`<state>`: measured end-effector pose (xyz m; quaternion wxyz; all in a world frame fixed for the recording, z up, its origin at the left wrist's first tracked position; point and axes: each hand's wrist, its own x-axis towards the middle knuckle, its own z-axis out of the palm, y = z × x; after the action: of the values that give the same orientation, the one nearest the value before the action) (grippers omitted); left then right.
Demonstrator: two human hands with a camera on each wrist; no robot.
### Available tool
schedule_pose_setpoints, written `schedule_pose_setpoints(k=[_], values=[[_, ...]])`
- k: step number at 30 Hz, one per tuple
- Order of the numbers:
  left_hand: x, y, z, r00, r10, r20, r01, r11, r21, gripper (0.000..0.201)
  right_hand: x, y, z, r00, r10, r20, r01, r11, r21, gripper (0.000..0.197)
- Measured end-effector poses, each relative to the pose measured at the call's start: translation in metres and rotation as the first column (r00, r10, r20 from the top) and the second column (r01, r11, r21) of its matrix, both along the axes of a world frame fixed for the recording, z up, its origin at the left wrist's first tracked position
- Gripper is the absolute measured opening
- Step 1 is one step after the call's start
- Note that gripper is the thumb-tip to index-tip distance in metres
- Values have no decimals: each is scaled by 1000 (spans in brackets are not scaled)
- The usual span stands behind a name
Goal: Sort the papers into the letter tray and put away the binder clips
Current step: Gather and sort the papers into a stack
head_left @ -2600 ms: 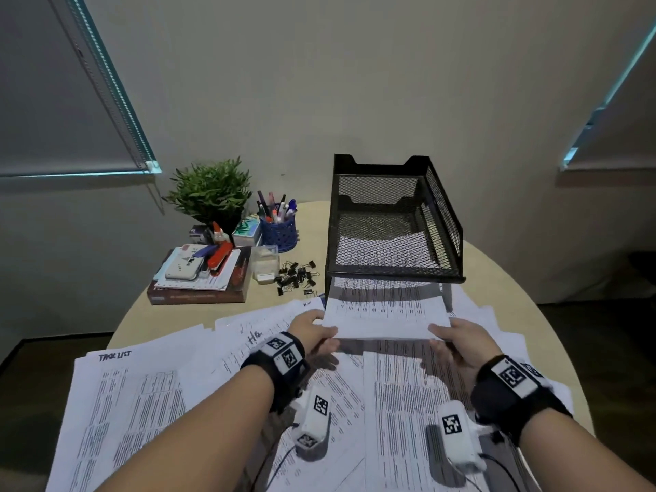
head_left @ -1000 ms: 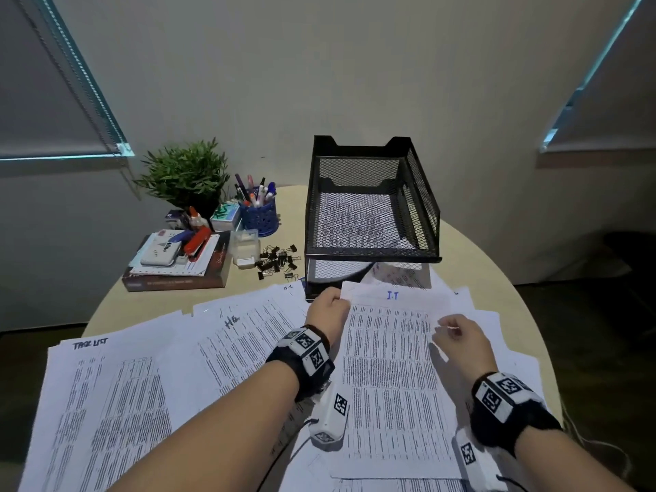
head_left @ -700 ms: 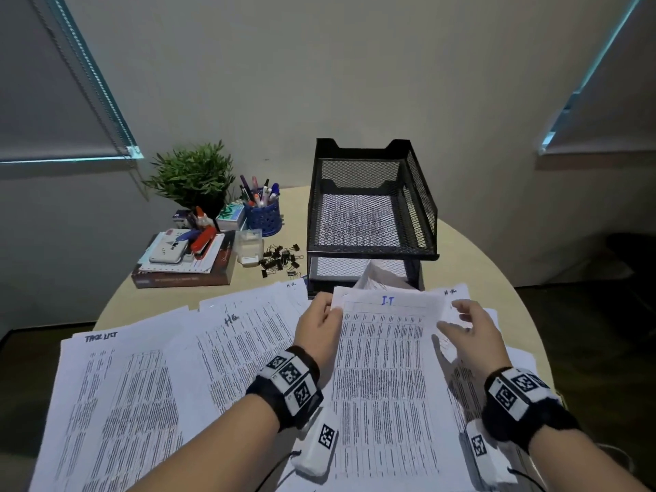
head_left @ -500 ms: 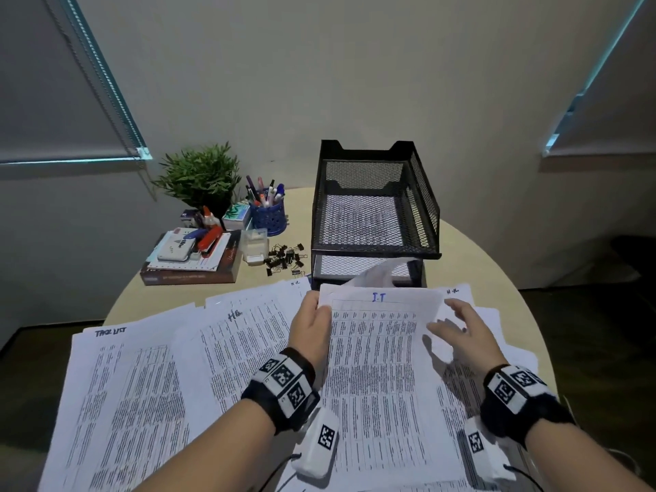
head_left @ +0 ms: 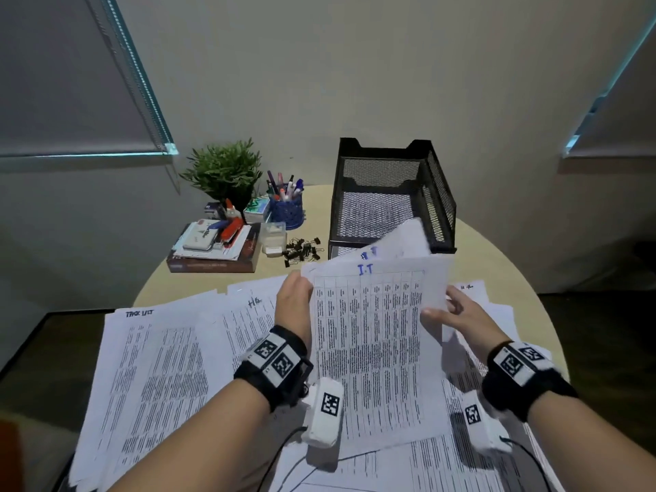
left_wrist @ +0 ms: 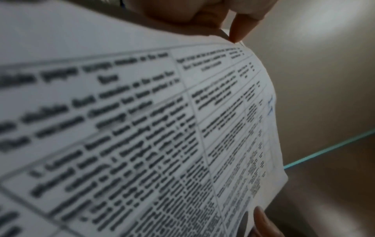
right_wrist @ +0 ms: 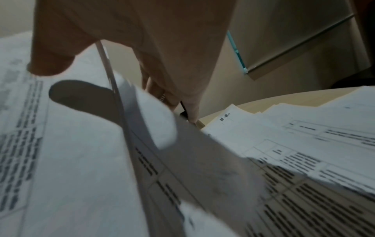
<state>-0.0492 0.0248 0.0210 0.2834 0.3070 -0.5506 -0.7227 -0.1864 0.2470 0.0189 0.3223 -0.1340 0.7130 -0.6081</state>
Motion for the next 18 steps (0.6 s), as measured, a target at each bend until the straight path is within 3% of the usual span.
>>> schedule_pose_setpoints(k=[1,2,4,6,7,9,12,14,16,18], values=[[1,-2,2,999,48,-8,-48,999,-4,15,4,-2,3,1000,16,11,-16,1000,-15,39],[3,-3,4,996,84,9,-84,996,-15,23,8,-4,5,999,32,22,-32,999,-10,25],[6,-9,2,988,139,73,-135,989,-53,29,15,-7,6,996,87,-10,-86,993,77,16],[9,-14,-5,984,133,117,-131,991,-24,19,15,-10,-1,995,83,-63,-72,983,166,4],[13,-17,-9,978,109,180,-110,994,-6,9,17,-11,-5,994,85,-71,-70,978,196,2],[23,-23,-23,945,53,323,-53,999,-11,18,21,-13,-11,993,85,-81,-62,966,251,7],[46,-36,-46,905,15,425,23,996,-83,18,25,-13,-19,993,59,-104,-28,960,280,15],[63,-48,-63,804,75,590,45,982,-186,25,26,-10,-23,993,20,-114,14,957,291,19],[81,-60,-74,631,189,752,95,944,-317,40,27,-6,-24,993,-17,-118,51,955,292,19],[95,-69,-78,496,279,822,99,923,-373,58,28,-4,-21,993,-44,-112,75,954,290,20]])
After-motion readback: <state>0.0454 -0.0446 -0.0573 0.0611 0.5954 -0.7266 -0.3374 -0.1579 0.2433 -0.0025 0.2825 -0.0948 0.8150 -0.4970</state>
